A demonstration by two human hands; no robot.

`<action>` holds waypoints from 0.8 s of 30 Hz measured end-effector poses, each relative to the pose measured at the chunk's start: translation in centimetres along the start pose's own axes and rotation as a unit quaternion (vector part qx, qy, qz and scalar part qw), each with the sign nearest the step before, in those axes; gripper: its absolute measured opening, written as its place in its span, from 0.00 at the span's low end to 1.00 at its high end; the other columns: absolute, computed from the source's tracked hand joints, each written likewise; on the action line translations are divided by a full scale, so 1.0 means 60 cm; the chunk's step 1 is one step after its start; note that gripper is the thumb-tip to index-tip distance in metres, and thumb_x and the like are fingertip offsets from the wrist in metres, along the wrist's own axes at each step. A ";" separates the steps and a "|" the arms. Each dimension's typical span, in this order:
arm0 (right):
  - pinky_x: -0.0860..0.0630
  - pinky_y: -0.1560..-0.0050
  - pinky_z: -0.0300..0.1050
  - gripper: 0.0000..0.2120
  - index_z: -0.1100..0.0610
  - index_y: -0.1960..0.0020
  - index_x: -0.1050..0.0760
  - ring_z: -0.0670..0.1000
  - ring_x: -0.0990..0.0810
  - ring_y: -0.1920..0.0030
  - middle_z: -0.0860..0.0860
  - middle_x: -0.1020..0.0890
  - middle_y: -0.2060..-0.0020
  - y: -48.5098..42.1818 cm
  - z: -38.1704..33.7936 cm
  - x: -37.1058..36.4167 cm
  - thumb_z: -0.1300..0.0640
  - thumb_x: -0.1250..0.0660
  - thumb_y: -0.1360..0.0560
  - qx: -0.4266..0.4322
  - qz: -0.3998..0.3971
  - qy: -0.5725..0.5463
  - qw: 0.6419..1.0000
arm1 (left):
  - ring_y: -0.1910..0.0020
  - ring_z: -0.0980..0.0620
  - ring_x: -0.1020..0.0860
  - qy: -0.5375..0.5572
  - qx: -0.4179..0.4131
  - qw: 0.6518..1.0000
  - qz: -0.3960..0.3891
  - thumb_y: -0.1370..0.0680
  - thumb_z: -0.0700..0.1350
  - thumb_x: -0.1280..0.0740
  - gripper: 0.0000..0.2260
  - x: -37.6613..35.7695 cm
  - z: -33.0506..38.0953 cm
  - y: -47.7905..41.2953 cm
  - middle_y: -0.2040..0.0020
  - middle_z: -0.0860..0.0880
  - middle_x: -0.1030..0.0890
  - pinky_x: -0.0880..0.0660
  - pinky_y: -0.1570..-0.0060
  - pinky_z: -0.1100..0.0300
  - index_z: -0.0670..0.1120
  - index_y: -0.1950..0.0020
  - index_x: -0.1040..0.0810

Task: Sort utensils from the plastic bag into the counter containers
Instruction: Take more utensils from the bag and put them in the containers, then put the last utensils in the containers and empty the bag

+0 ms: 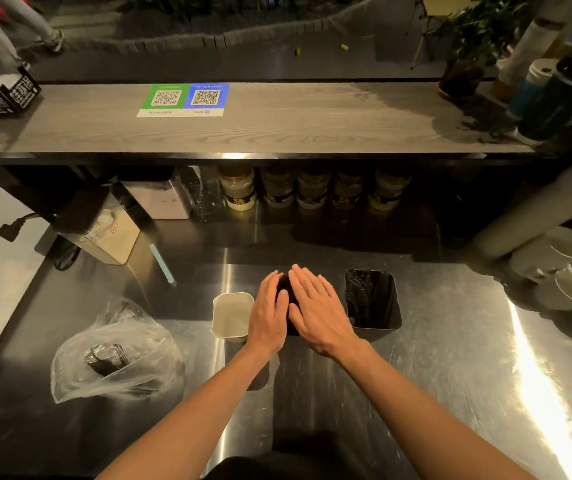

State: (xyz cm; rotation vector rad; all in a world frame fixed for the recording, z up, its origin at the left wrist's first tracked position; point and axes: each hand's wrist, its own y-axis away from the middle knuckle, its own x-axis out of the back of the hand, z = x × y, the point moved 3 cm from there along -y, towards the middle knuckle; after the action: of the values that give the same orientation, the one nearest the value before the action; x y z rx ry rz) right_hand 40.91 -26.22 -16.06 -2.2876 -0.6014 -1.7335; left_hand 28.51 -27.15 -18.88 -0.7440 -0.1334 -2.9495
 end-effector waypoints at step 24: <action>0.32 0.27 0.52 0.24 0.58 0.26 0.31 0.53 0.30 0.28 0.54 0.27 0.28 0.011 -0.088 0.011 0.50 0.48 0.18 -0.006 0.118 -0.091 0.989 | 0.39 0.55 0.23 0.106 0.013 0.993 0.040 0.14 0.49 0.45 0.13 0.049 -0.010 0.010 0.37 0.53 0.22 0.25 0.37 0.57 0.51 0.33 0.26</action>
State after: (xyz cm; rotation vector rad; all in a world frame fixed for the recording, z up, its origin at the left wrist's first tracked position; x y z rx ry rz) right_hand 36.78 -28.80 -13.87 -2.4289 -0.3332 -1.4349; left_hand 25.72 -28.02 -17.99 -0.4188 -0.1205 -2.9193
